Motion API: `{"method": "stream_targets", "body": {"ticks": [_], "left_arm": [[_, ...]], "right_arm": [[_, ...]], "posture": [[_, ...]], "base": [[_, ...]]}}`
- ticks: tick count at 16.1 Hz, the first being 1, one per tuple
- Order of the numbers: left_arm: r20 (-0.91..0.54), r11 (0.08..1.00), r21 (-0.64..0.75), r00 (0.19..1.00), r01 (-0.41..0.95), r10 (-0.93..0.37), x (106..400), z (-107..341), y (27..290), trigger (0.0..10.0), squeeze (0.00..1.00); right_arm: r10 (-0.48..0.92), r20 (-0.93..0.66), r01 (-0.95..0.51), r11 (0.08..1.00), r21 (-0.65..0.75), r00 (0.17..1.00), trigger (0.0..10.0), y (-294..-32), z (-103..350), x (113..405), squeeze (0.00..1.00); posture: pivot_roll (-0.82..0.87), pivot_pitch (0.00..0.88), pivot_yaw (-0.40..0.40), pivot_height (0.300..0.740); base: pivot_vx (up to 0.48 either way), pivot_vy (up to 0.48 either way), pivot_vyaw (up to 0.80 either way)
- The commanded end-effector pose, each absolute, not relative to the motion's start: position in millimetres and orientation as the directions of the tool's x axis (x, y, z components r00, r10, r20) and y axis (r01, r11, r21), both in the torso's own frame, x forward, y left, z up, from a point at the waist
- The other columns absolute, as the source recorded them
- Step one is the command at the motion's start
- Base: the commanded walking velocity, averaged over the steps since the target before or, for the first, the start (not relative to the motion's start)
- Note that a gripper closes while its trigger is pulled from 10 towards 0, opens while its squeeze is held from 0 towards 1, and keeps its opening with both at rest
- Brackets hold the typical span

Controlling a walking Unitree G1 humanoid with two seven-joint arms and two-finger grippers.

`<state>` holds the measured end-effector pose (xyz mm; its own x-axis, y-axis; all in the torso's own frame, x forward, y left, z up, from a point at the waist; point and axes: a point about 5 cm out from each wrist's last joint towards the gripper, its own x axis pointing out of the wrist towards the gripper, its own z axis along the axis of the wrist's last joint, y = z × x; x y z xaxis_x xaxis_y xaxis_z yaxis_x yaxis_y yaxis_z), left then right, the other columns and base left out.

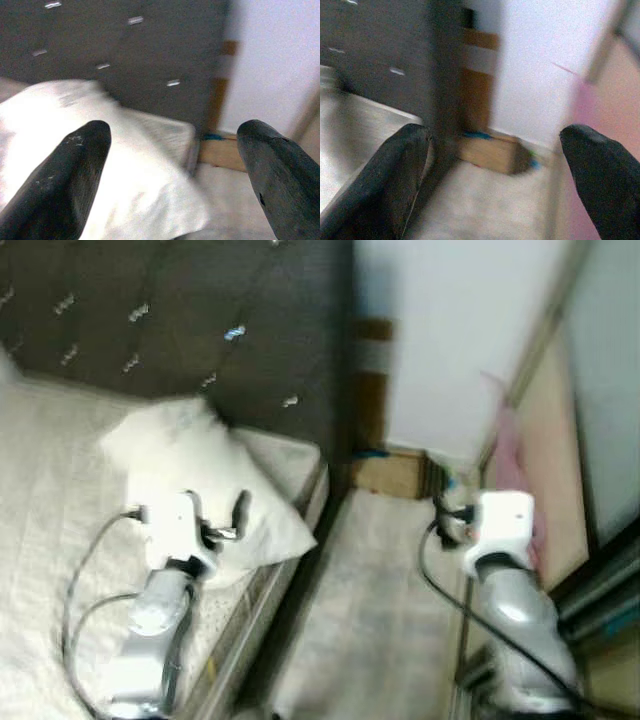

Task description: Clean up the room

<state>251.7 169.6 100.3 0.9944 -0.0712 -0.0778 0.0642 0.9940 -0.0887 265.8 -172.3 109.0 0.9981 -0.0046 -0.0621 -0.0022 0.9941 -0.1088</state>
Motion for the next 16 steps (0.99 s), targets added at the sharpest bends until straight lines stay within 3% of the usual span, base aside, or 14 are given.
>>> {"method": "stream_targets", "body": {"ticks": [1, 14, 16], "left_arm": [[-0.059, 0.996, -0.065, 0.996, 0.056, -0.060, 253.3, 105.7, 171.2, 10.0, 0.00], [0.039, 0.997, 0.073, 0.999, 0.032, -0.035, 255.6, 117.7, 172.9, 10.0, 0.00], [0.038, 0.996, 0.090, 0.999, -0.025, 0.021, 254.9, 116.0, 177.1, 10.0, 0.00]], "right_arm": [[-0.008, -0.054, 0.002, 0.993, -0.115, 0.999, 10.0, -175.0, 109.9, 265.7, 0.00], [0.002, -0.042, -0.006, 0.994, -0.107, 0.999, 10.0, -172.0, 109.7, 269.9, 0.00], [0.001, -0.042, -0.005, 0.994, -0.108, 0.999, 10.0, -172.5, 109.8, 269.6, 0.00]], "posture": [[-0.06, 0.000, 0.031, 0.740], [-0.06, 0.000, 0.027, 0.740], [-0.06, 0.000, 0.027, 0.740]], "base": [[0.000, 0.000, 0.80], [0.000, 0.000, 0.80], [0.000, 0.000, 0.80]]}}
